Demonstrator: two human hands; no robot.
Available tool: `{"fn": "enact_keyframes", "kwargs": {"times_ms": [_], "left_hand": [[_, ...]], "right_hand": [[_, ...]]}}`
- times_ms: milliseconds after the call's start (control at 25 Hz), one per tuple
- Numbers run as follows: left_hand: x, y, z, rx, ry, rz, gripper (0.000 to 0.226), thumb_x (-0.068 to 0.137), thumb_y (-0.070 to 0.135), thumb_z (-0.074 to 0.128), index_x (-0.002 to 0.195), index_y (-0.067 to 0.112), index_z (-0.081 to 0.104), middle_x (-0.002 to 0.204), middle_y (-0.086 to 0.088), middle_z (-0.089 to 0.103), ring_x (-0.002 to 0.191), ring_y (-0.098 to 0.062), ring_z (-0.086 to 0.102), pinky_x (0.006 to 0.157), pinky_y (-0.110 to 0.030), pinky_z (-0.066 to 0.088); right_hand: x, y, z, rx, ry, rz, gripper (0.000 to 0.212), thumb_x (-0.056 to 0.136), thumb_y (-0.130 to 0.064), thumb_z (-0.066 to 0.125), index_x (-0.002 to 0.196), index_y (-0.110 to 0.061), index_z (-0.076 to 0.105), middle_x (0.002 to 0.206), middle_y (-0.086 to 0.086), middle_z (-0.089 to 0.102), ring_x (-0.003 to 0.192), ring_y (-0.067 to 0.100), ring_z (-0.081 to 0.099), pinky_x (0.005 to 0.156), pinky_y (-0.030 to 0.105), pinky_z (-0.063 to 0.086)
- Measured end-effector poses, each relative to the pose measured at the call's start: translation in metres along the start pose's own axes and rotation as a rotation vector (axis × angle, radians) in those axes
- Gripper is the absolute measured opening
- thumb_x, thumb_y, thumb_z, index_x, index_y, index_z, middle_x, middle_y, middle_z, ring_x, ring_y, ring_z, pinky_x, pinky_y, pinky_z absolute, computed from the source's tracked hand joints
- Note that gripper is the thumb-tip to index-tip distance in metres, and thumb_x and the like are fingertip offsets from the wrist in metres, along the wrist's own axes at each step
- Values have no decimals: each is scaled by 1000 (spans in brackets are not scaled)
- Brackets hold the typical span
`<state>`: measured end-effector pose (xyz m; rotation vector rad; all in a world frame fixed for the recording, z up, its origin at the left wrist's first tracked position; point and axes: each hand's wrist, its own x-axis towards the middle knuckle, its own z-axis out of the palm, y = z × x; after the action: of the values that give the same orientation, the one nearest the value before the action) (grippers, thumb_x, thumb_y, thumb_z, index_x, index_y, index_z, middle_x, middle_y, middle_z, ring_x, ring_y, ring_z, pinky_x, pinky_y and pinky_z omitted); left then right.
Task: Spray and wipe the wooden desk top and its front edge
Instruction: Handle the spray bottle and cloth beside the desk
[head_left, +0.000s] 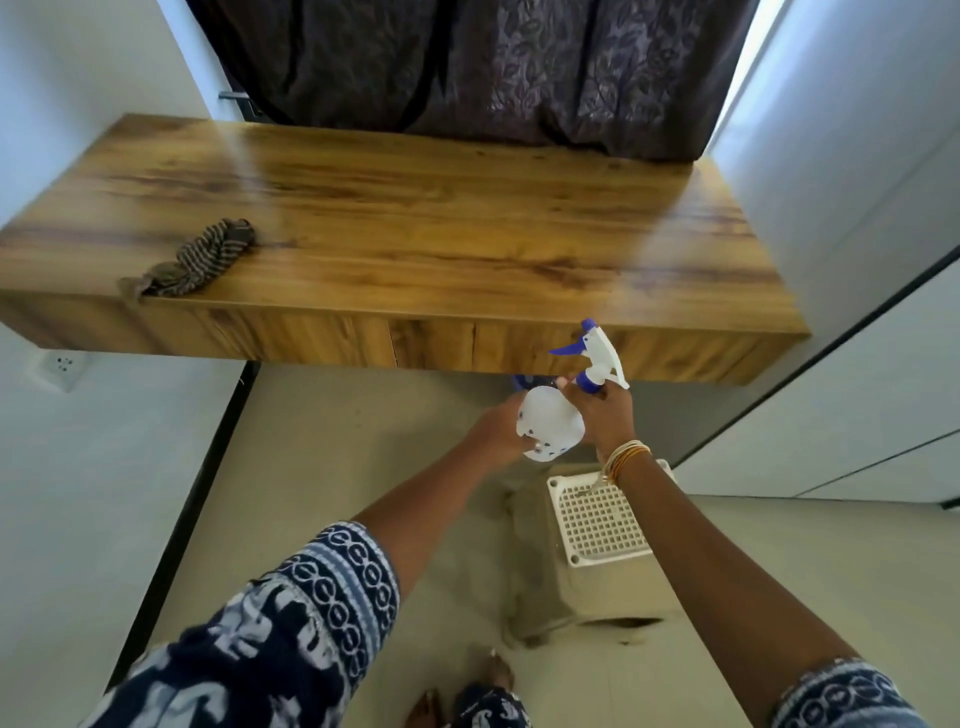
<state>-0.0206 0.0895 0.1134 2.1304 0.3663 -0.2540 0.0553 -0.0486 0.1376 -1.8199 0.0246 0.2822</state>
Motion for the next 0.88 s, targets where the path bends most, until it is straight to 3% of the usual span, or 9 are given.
{"fn": "enact_keyframes", "kwargs": {"times_ms": [200,320,480,600,760,880], "left_hand": [[6,10,73,-8,-92,-33,77,84,13,70,150,13,31,147,-11,45,133,-28,45,107,-35,37],[16,10,118,-13,-138,-78,78,83,8,71,149,9,31,146,-14,46,133,-29,46,108,-40,39],[34,15,174,16,-142,-136,70,86,11,67,148,14,35,144,-12,49,131,-29,48,105,-40,42],[49,2,213,139,-195,-199,65,93,23,58,151,19,27,148,-9,44,132,-29,46,106,-39,40],[57,-17,256,205,-209,-216,62,96,26,53,151,22,25,150,-9,42,133,-28,45,105,-44,42],[56,-27,275,201,-210,-209,60,97,26,51,151,23,26,150,-9,42,134,-28,44,106,-44,41]], "right_hand": [[5,54,-48,-53,64,93,24,84,-21,77,98,-3,68,88,10,68,84,23,62,82,37,52],[16,93,-77,-55,82,158,16,87,-21,74,91,-9,65,82,7,65,80,23,61,77,34,50],[41,140,-117,-125,69,220,15,92,-24,67,98,-13,58,84,7,64,78,22,60,66,26,47],[62,185,-141,-169,72,285,17,93,-26,66,102,-16,55,95,11,65,85,26,63,76,35,53],[76,235,-156,-186,153,332,34,84,-22,76,112,-7,64,99,9,66,86,26,63,76,35,54],[81,258,-162,-221,116,303,39,82,-17,78,117,-7,65,100,8,66,90,26,62,86,43,55]]}}
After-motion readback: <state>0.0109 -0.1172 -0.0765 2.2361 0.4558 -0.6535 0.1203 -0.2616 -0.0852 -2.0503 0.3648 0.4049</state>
